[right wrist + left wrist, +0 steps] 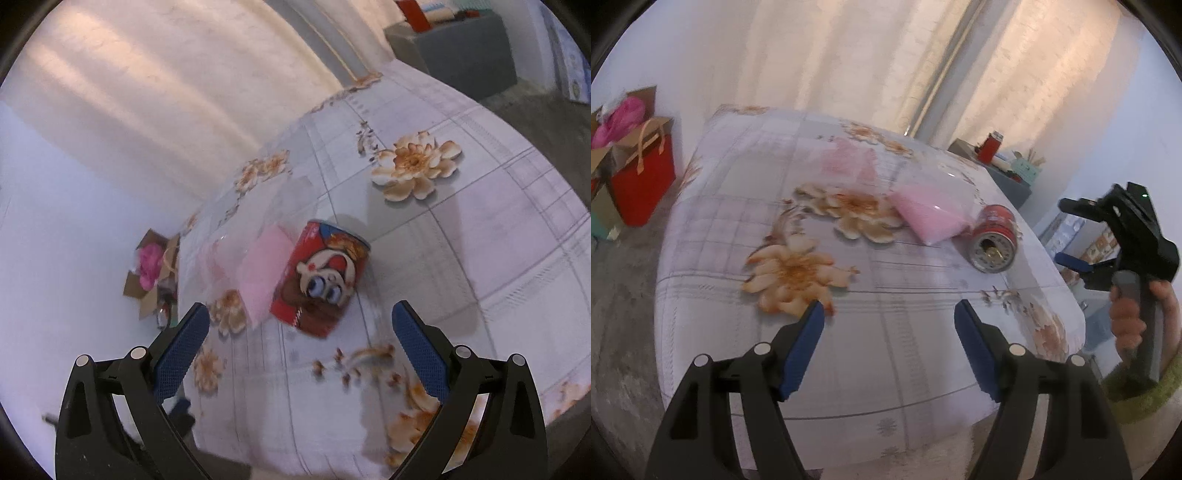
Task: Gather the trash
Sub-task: 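Move both tools back over the table toward the remaining trash, then grasp the red cartoon-face can with the right tool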
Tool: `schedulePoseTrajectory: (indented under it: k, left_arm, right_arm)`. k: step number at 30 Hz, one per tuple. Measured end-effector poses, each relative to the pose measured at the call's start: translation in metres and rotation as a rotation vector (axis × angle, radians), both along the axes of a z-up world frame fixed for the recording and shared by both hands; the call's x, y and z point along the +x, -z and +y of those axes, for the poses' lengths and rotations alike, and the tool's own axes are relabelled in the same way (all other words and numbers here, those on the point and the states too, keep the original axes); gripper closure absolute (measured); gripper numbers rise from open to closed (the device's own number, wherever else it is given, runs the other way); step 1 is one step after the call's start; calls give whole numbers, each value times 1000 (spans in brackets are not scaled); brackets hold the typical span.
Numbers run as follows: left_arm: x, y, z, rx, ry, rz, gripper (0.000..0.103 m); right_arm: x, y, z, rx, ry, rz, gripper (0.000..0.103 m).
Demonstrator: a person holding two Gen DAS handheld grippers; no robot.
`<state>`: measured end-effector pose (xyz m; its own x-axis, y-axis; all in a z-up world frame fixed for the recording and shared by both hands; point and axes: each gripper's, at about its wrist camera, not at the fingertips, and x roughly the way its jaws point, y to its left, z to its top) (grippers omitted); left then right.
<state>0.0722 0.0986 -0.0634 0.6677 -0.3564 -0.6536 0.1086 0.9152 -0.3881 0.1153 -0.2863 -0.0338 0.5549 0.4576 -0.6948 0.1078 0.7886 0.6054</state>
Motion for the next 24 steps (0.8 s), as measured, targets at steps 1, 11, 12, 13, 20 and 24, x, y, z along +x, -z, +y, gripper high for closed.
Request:
schedulePoseTrajectory:
  k: [1,11,12,13,20,24]
  left_arm:
    - [1,2,3,-8,-3,4,32]
    - [0,5,23,-58,-20,15,32]
    - [1,6,24,-60,-20,15,32]
    - [1,6,24,-61,-20,16,32]
    - [-1,3,25,-51,-18,17,32]
    - [-4,-1,22,-45,-18,14,32]
  right_arm:
    - [7,2,6,0,4,6,8]
    - [42,34,20,32,107,118,8]
    - [43,35,22,17,108,119,8]
    - [44,36,24,0,111,122,8]
    - [48,48,21,-9,141,132,26]
    - [48,54,21,-14,120,134,31]
